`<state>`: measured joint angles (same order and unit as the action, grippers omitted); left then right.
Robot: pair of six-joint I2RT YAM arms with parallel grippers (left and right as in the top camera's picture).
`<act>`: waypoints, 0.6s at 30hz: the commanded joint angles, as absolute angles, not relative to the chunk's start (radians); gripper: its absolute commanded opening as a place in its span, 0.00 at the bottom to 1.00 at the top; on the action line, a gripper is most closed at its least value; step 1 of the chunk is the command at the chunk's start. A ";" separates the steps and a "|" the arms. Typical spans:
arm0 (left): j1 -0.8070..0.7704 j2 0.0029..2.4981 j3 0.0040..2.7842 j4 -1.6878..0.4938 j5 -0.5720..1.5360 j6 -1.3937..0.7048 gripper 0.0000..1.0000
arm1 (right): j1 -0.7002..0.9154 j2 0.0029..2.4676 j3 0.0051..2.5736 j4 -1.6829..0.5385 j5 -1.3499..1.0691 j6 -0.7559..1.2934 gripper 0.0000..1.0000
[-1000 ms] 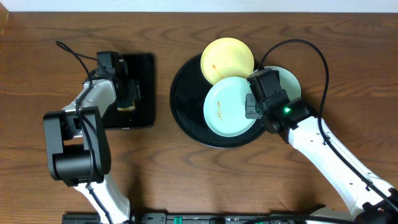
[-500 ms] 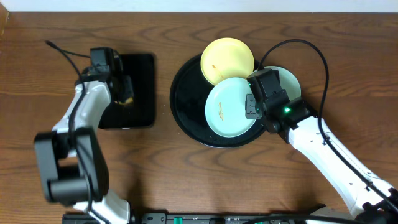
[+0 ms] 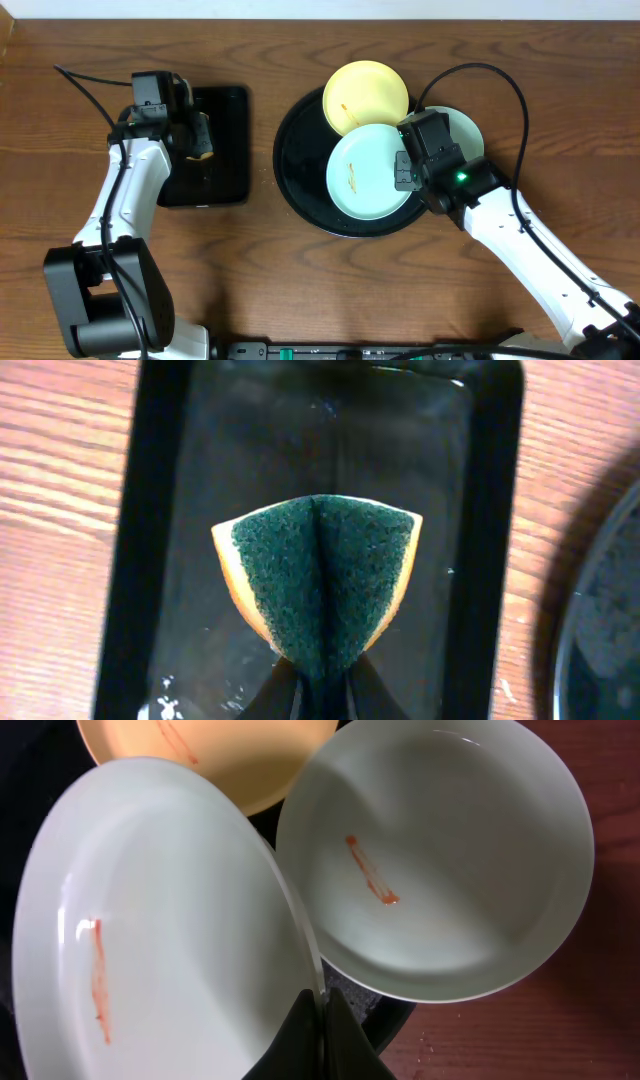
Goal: Clean dirty plates on tray and stack at the side
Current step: 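Grasp the green-yellow sponge with the left gripper in the black tray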
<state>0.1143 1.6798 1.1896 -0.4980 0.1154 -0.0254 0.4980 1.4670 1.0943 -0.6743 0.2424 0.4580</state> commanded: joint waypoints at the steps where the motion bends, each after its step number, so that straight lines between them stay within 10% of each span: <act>1: 0.115 1.676 1.207 -0.493 0.197 -0.022 0.08 | 0.505 1.466 1.091 -0.674 0.246 0.448 0.01; 12: 0.115 1.520 1.208 -0.258 0.363 0.003 0.23 | 0.505 1.467 1.026 -0.582 0.247 0.531 0.01; 14: 0.115 1.514 1.208 -0.234 0.312 0.002 0.08 | 0.505 1.467 1.018 -0.567 0.247 0.530 0.01; 18: 0.115 1.523 1.206 -0.228 0.245 0.004 0.07 | 0.505 1.467 1.018 -0.566 0.247 0.530 0.01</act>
<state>0.1143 1.5085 1.1900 -0.2352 0.3202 0.0006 0.4980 1.4670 1.0214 -0.5709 0.2413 0.5125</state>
